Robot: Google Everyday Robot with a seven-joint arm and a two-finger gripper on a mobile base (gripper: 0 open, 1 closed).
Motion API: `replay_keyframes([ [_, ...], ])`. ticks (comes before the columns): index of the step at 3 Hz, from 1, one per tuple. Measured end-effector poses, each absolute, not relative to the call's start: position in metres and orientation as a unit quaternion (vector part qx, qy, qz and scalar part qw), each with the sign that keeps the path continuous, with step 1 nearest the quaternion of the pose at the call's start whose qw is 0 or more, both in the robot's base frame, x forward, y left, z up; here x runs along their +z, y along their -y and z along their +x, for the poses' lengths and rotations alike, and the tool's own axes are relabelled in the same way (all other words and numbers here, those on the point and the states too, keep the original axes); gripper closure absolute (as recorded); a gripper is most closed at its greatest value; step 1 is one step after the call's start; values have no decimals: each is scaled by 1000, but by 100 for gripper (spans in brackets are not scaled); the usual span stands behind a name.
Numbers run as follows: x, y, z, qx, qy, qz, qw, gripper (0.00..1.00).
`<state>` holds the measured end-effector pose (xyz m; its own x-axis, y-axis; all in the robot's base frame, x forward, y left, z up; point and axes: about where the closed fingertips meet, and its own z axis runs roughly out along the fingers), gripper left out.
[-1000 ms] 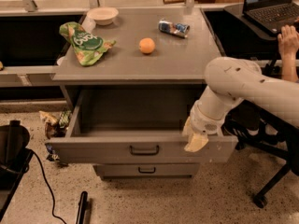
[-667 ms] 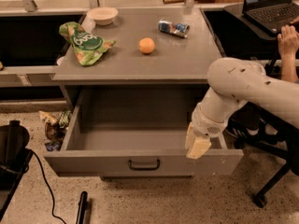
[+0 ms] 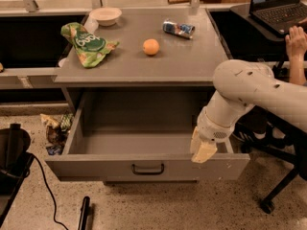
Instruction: Open top drawer
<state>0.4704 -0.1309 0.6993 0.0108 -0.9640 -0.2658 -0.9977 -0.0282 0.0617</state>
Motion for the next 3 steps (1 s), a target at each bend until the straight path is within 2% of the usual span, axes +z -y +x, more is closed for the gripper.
replay_keyframes([
  [3, 699, 131, 470, 118, -693, -707, 72, 11],
])
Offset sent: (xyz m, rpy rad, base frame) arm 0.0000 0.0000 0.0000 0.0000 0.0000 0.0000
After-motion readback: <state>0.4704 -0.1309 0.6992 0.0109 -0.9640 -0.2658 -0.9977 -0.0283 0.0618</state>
